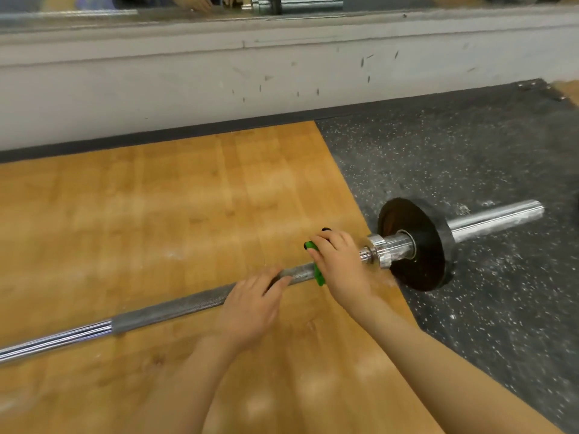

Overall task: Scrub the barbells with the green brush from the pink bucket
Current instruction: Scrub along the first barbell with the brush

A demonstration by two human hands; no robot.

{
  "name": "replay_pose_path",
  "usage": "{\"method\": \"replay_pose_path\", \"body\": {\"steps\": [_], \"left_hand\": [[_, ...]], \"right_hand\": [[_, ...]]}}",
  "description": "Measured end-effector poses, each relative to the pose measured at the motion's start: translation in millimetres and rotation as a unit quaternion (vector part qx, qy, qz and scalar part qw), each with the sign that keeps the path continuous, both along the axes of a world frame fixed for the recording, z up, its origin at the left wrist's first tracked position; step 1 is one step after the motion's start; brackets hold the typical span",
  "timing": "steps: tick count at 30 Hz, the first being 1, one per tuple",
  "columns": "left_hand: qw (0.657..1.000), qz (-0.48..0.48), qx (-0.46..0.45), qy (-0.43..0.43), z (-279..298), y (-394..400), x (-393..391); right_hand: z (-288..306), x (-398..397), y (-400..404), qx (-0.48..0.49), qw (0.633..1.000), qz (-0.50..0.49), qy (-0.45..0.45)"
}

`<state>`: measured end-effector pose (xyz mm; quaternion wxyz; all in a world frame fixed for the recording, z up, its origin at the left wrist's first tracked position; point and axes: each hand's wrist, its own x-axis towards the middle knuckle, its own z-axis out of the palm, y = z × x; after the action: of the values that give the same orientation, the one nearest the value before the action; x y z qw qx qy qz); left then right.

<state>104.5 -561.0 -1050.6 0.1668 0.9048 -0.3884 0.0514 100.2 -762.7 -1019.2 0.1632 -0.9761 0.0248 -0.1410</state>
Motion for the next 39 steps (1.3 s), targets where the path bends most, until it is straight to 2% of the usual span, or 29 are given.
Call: {"method": "replay_pose_path", "body": {"steps": [2, 7, 12, 17, 20, 27, 34, 39], "left_hand": [[1.000, 0.006, 0.008, -0.016, -2.2, 0.7, -0.9], [0.999, 0.002, 0.029, -0.017, 5.1, 5.2, 1.4], [0.997, 0.040, 0.062, -0.011, 7.9, 25.7, -2.7], [0.996, 0.067, 0.058, 0.001, 2.9, 23.9, -4.4], [0.995, 0.067, 0.069, 0.000, 0.8, 24.6, -4.2], [0.995, 0.065, 0.069, 0.009, 1.4, 25.8, -5.0], [0.997, 0.057, 0.056, -0.003, 0.6, 25.4, -4.8], [0.997, 0.042, 0.063, -0.003, 0.5, 29.6, -3.4]], "right_hand": [[-8.2, 4.4, 1.5, 0.005, 0.999, 0.031, 0.025], [-19.9, -8.6, -32.7, -0.106, 0.993, 0.056, 0.019], [-28.5, -2.2, -24.8, -0.050, 0.995, 0.086, 0.005], [-30.9, -1.7, 16.2, -0.079, 0.987, 0.129, -0.046], [-30.4, -0.2, 9.9, -0.109, 0.980, 0.154, -0.067], [-37.1, 0.4, -48.4, -0.102, 0.989, 0.090, -0.051], [-29.4, -6.6, 4.4, -0.108, 0.989, 0.102, -0.026], [-28.0, -10.0, -16.9, -0.104, 0.990, 0.092, -0.013]]}}
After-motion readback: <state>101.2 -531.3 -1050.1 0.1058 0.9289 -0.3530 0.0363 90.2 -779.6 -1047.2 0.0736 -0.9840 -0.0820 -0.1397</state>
